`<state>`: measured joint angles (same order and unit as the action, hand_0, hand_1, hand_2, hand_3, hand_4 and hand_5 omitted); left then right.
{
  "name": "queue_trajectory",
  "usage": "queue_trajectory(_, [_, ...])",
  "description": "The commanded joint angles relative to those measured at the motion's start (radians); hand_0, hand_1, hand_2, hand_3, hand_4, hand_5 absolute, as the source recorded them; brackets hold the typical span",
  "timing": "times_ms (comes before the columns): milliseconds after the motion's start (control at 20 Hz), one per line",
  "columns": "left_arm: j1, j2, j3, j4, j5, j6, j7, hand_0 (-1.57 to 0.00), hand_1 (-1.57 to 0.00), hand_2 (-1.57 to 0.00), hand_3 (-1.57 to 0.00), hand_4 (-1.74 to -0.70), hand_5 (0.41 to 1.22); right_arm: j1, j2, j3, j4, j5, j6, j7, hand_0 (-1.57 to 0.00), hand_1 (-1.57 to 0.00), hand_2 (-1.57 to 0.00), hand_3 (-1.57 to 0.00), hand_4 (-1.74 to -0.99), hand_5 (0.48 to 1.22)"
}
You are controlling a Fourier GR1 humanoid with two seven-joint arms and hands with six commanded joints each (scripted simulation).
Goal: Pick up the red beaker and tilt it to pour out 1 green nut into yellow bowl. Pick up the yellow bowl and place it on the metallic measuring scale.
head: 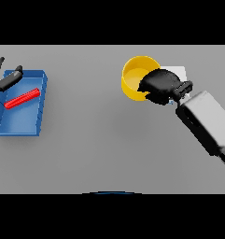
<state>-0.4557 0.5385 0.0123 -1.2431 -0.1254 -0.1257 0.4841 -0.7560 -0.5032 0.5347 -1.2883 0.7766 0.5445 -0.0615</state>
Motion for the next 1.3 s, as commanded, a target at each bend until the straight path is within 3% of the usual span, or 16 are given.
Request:
queue_trajectory(0, [0.008,0.004,0.002,-0.009,0.001,0.001,-0.004,0.0,0.0,0.0,0.0,-0.83,0.733,-0.01,-0.013,-0.016,0.021,0.001,-0.021,-0.015,-1.56,-1.57,-1.53,-1.16,-1.741,1.221])
queue_trajectory(250, [0.009,-0.004,0.0,-0.037,0.009,0.004,0.043,0.0,0.0,0.0,0.0,-0.85,0.754,-0.051,-0.036,-0.049,0.187,0.028,-0.132,-0.05,-1.57,-1.57,-1.55,-1.16,-1.741,1.221])
queue_trajectory(500, [0.025,0.001,0.003,-0.054,0.013,0.003,0.063,0.0,0.0,0.0,0.0,-0.86,0.768,-0.072,-0.036,-0.081,0.337,0.029,-0.191,-0.063,-1.57,-1.57,-1.53,-1.16,-1.741,1.221])
queue_trajectory(750, [0.021,-0.002,-0.002,-0.06,0.008,0.008,0.087,0.0,0.0,0.0,0.0,-0.86,0.797,-0.096,-0.01,-0.092,0.497,0.038,-0.266,-0.105,-1.57,-1.57,-1.43,-1.29,-1.741,1.221])
queue_trajectory(950, [0.011,-0.002,-0.005,-0.061,0.003,0.009,0.104,0.0,0.0,0.0,0.0,-0.86,0.809,-0.11,0.011,-0.098,0.562,0.032,-0.274,-0.104,-1.57,-1.57,-1.39,-1.37,-1.741,1.221])
queue_trajectory(1250, [0.011,0.004,-0.005,-0.036,0.002,-0.005,0.072,0.0,0.0,0.0,0.0,-0.84,0.783,-0.111,0.02,-0.091,0.611,0.034,-0.281,-0.109,-1.57,-1.57,-1.37,-1.45,-1.741,1.221])
